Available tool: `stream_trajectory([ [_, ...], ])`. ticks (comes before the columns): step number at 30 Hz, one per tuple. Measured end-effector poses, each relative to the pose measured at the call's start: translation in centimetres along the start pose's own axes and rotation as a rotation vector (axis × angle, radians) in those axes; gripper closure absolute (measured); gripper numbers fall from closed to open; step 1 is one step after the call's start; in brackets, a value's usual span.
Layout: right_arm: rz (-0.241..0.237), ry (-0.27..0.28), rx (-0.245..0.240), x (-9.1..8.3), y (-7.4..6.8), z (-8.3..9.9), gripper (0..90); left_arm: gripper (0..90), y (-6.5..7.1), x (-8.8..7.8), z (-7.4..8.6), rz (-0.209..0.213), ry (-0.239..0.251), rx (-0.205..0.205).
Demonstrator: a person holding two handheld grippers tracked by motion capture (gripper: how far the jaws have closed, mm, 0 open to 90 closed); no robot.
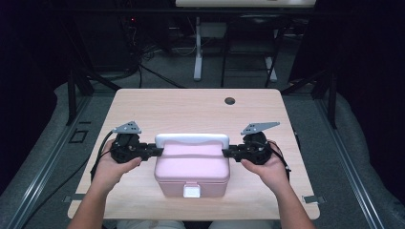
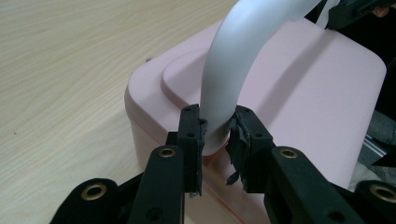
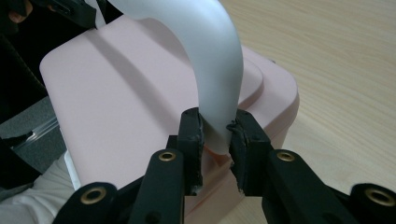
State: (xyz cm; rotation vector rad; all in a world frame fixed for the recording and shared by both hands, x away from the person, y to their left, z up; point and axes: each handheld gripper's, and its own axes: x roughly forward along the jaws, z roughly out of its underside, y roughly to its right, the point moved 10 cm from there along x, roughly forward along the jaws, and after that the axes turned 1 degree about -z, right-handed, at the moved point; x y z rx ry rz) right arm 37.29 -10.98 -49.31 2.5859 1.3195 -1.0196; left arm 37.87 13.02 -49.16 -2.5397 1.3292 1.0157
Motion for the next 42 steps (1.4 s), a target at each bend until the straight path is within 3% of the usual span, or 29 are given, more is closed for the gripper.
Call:
stream_trajectory([
  [11, -0.012, 0.069, 0.037, -0.4, 0.0, -0.9, 74.7, 72.6, -0.3, -0.5, -0.7, 0.014, 0.068, -0.034],
  [19, -0.025, 0.095, 0.058, -0.7, 0.2, -1.2, 74.7, 72.4, -0.2, -2.0, -0.9, -0.011, 0.086, -0.017],
  [21, -0.032, 0.095, 0.063, -0.7, 0.2, -1.3, 74.9, 74.8, -0.1, -2.4, -0.8, -0.001, 0.091, -0.017],
  [32, -0.066, 0.133, 0.092, -1.1, 0.7, -2.7, 75.2, 88.9, -0.3, -2.5, 1.1, -0.035, 0.022, -0.006],
  [42, -0.087, 0.150, 0.111, -1.2, 1.0, -3.5, 75.4, 89.8, 0.5, -1.6, 2.8, -0.018, -0.044, -0.008],
])
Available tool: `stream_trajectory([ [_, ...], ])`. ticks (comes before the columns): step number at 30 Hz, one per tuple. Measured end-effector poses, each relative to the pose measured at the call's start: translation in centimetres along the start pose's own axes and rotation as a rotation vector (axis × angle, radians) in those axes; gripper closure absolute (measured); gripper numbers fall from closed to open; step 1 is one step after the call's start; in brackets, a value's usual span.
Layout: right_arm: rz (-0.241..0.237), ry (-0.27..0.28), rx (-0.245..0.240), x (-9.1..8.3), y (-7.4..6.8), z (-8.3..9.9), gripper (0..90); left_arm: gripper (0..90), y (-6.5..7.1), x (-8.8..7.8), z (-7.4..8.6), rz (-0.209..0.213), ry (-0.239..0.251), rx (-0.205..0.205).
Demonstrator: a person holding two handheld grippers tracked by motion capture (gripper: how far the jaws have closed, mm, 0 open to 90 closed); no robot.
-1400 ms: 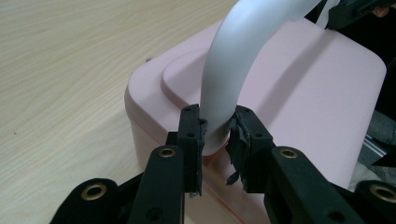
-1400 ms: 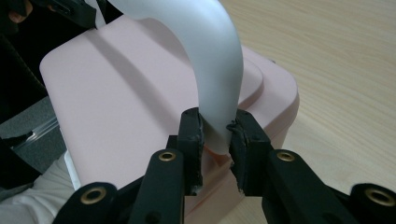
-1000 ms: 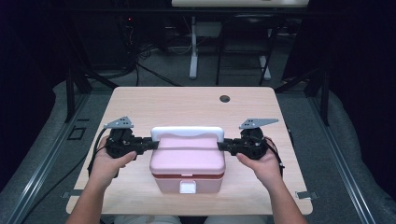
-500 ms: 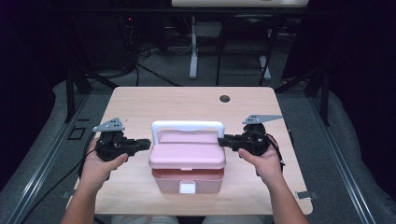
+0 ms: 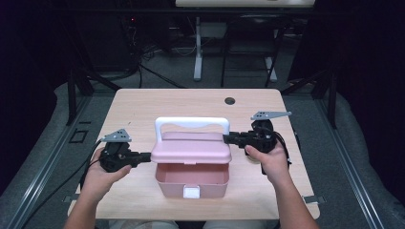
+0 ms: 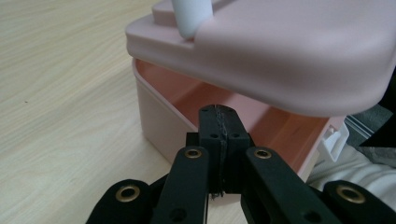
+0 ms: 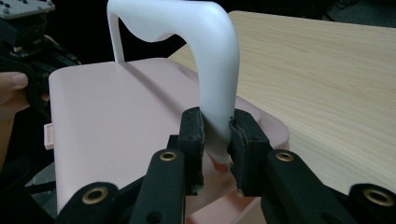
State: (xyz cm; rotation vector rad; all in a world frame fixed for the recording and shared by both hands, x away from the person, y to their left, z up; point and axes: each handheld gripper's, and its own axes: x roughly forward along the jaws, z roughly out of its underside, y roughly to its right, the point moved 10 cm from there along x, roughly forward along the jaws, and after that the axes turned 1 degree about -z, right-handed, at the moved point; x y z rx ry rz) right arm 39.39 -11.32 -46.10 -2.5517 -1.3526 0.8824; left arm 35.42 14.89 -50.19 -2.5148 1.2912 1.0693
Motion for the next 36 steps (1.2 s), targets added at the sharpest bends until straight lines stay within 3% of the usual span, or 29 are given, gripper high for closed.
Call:
stream_trajectory([
  [9, 0.003, -0.001, -0.005, 0.1, 0.1, -0.1, 75.3, 89.7, 1.9, 1.5, 0.2, 0.041, -0.041, 0.048],
  [15, 0.007, -0.004, -0.010, 0.1, 0.1, 0.0, 75.2, 89.7, 2.8, 1.7, -0.1, 0.051, -0.042, 0.077],
  [29, 0.005, -0.012, -0.002, 0.3, 0.3, 0.2, 74.4, 89.7, 3.2, 1.1, -0.5, 0.052, -0.023, 0.091],
  [36, 0.022, 0.013, 0.004, 0.0, 0.4, 0.0, 69.2, 89.6, 3.3, 0.9, -0.9, 0.049, -0.013, 0.096],
])
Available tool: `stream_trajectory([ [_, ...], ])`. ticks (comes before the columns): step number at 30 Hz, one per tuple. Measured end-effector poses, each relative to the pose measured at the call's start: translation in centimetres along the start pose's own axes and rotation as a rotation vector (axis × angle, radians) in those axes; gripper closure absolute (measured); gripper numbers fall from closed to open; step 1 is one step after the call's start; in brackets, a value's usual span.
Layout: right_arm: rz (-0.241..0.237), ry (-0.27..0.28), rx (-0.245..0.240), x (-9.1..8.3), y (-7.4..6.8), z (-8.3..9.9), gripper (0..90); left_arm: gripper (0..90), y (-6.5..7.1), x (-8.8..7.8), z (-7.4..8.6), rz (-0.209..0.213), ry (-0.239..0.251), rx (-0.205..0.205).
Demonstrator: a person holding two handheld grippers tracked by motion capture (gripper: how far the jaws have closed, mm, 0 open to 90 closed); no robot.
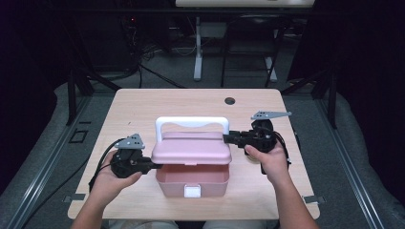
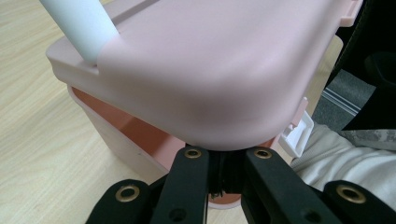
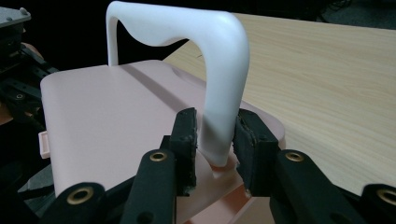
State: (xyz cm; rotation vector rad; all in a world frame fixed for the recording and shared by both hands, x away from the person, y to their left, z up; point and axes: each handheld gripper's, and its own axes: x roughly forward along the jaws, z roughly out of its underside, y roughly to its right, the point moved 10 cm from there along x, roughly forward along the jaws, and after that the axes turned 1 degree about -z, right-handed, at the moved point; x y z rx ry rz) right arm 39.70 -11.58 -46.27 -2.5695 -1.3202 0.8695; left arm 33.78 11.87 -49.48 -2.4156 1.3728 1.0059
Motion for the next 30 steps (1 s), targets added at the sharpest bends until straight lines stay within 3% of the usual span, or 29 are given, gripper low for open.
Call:
stream_trajectory([
  [6, 0.029, 0.062, -0.006, -1.2, 0.1, -0.5, 71.1, 89.5, -0.2, -0.3, -0.8, 0.000, 0.022, 0.003],
  [9, 0.052, 0.060, -0.020, -1.8, 0.1, -0.3, 71.7, 89.4, -0.4, -0.6, -1.2, 0.001, 0.033, 0.003],
  [15, 0.115, 0.033, -0.037, -2.5, 0.8, 0.8, 69.7, 89.4, -0.7, -0.8, -2.3, -0.004, 0.057, 0.007],
  [19, 0.132, 0.019, -0.026, -3.1, 1.1, 1.4, 69.3, 89.4, -1.1, -1.0, -3.1, 0.002, 0.077, 0.008],
  [24, 0.132, -0.015, -0.048, -2.7, 0.6, 2.2, 67.5, 89.5, -1.4, -1.1, -3.6, 0.003, 0.093, 0.009],
  [30, 0.111, -0.066, -0.094, -1.1, -0.4, 3.1, 65.5, 89.4, -1.4, -1.2, -3.6, -0.003, 0.093, 0.013],
])
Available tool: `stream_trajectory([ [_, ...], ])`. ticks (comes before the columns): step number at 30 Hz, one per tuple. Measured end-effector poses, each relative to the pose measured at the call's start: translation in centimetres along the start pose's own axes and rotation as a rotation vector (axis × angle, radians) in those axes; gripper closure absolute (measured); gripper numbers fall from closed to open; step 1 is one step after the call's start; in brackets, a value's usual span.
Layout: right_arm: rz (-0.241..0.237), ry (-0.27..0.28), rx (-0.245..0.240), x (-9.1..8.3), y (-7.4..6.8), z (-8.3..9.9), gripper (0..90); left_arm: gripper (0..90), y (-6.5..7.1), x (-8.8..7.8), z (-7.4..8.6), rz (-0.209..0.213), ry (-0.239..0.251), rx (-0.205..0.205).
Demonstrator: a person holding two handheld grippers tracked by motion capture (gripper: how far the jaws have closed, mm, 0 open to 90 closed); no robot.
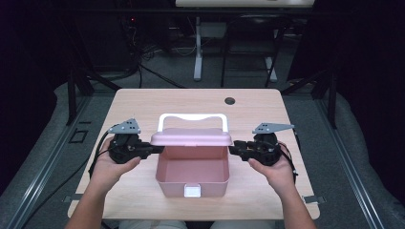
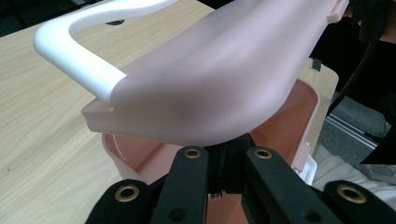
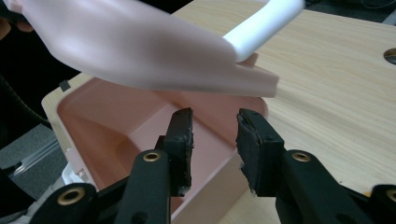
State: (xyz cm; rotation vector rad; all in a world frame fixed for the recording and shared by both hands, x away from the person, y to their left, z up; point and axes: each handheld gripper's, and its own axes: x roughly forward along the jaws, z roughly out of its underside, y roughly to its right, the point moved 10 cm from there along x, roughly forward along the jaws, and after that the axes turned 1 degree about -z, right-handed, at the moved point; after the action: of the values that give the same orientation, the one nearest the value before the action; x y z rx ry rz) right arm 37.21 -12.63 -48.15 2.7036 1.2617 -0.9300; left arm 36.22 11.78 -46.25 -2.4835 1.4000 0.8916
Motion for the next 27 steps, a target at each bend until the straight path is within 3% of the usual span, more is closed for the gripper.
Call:
stream_trajectory([
  [7, 0.008, 0.038, -0.001, 0.5, -0.1, -0.8, 64.9, 88.0, 0.1, 0.0, 0.5, -0.005, -0.006, 0.000],
  [9, 0.002, 0.053, 0.007, 0.3, 0.0, -1.1, 65.0, 86.8, -0.2, -0.2, 0.9, -0.040, -0.015, -0.001],
  [13, -0.014, 0.067, 0.013, 0.2, 0.0, -1.6, 65.1, 83.7, -0.7, -0.6, 0.9, -0.065, -0.001, -0.015],
  [15, -0.022, 0.078, 0.012, 0.2, -0.1, -1.9, 65.2, 80.8, -1.6, -0.8, 0.8, -0.136, 0.003, -0.013],
  [17, -0.022, 0.084, 0.014, 0.1, -0.2, -2.1, 65.2, 76.4, -2.2, -0.7, 0.8, -0.173, 0.003, -0.011],
  [21, -0.028, 0.102, 0.016, -0.1, -0.2, -2.5, 65.3, 71.3, -2.7, -0.4, 0.7, -0.186, 0.002, -0.020],
  [23, -0.036, 0.116, 0.027, -0.3, -0.2, -2.8, 66.0, 69.2, -3.1, -0.3, 0.4, -0.198, 0.013, -0.029],
  [24, -0.037, 0.127, 0.029, -0.4, -0.1, -3.0, 66.1, 64.4, -3.6, -0.5, -0.1, -0.214, 0.054, -0.044],
  [27, -0.039, 0.122, 0.034, -0.3, 0.0, -3.0, 65.9, 64.3, -4.0, -0.7, -0.7, -0.217, 0.085, -0.064],
])
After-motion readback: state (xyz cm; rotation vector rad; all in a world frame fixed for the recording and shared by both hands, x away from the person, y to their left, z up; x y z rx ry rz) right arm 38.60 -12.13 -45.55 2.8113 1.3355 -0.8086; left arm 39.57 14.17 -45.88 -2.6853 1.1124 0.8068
